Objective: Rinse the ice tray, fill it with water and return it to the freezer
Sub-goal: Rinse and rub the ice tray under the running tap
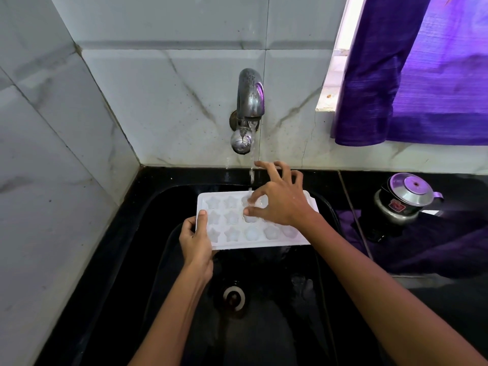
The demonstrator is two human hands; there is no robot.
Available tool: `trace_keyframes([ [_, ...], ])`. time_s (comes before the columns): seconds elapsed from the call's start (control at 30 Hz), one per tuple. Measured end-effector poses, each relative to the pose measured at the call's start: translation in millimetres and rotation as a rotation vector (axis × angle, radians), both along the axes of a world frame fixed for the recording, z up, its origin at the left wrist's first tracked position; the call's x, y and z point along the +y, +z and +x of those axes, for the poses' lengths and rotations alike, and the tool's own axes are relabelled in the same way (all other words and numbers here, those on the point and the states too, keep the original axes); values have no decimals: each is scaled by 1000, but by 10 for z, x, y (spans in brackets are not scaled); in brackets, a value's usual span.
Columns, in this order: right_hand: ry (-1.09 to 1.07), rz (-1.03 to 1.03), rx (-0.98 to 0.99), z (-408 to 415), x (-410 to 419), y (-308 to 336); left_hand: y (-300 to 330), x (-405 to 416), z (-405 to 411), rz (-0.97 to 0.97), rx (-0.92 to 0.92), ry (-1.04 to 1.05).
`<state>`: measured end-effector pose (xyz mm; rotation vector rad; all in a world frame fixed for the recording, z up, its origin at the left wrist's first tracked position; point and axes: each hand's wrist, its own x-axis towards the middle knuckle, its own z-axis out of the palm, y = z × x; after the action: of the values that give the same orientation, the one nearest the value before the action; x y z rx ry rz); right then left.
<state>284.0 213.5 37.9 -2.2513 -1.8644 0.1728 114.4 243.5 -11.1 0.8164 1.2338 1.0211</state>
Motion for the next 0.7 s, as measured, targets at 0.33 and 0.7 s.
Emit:
trace_keyframes([
  [0.33,19,-56,-63,-1,25,47,-2,27,17,-16,-15,-8],
  [0.7,-59,206,60,-22,-43,-42,-21,84,58,4,18,62],
])
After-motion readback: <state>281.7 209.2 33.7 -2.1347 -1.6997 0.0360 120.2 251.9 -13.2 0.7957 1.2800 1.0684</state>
